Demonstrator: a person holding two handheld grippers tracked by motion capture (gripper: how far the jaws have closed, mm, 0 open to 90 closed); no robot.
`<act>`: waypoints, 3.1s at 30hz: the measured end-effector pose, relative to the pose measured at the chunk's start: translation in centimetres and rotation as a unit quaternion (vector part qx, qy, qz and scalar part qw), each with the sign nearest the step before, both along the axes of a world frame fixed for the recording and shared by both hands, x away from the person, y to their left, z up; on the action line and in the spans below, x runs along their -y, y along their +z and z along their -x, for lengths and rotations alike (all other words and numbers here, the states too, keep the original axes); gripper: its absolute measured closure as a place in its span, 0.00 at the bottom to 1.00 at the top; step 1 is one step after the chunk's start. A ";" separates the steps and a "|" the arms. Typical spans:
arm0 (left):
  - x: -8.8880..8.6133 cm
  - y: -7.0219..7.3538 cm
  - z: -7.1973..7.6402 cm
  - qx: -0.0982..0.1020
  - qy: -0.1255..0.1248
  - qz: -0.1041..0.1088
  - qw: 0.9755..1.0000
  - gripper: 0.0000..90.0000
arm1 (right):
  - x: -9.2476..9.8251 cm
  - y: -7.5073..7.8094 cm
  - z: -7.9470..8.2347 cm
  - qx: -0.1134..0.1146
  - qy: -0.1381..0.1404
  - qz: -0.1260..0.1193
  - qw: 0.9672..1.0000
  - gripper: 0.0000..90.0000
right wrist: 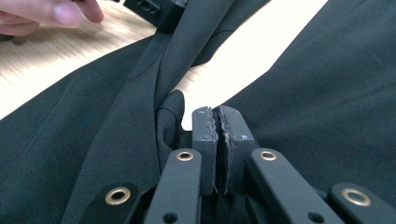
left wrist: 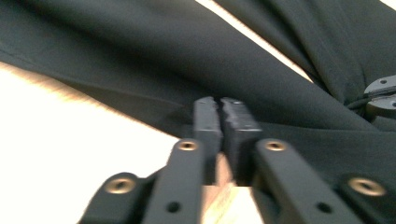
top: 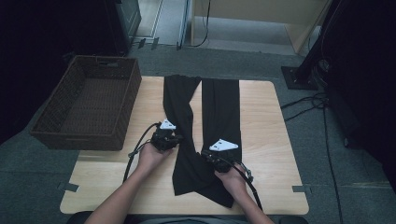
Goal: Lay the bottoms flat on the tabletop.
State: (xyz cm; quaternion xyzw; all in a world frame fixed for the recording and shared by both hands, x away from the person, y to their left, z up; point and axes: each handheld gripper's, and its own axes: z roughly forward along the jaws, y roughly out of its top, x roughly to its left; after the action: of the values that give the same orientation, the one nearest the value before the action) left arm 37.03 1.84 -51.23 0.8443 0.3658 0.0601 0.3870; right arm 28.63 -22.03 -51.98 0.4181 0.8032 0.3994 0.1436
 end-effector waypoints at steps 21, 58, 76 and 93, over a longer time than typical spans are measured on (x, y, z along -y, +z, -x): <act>-6.1 4.8 1.3 -0.030 0.022 0.060 0.998 0.91 | 0.1 0.0 -0.1 -0.007 -0.003 -0.007 1.000 0.95; -2.5 4.1 2.2 -0.009 0.017 0.082 0.996 0.99 | -0.2 -0.1 0.1 0.001 -0.009 -0.009 1.000 0.95; -8.8 4.5 3.2 -0.029 0.098 0.063 0.993 0.78 | -0.1 0.0 0.2 -0.002 -0.014 -0.004 1.000 0.95; -0.8 2.0 -3.7 -0.035 0.088 -0.005 0.995 0.59 | 0.0 -0.1 0.3 0.003 -0.011 -0.005 1.000 0.95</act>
State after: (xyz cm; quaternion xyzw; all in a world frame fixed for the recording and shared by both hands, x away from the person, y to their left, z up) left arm 40.77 2.64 -49.24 0.8125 0.4518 0.0662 0.3625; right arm 28.38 -21.98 -52.09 0.4266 0.7961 0.4027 0.1485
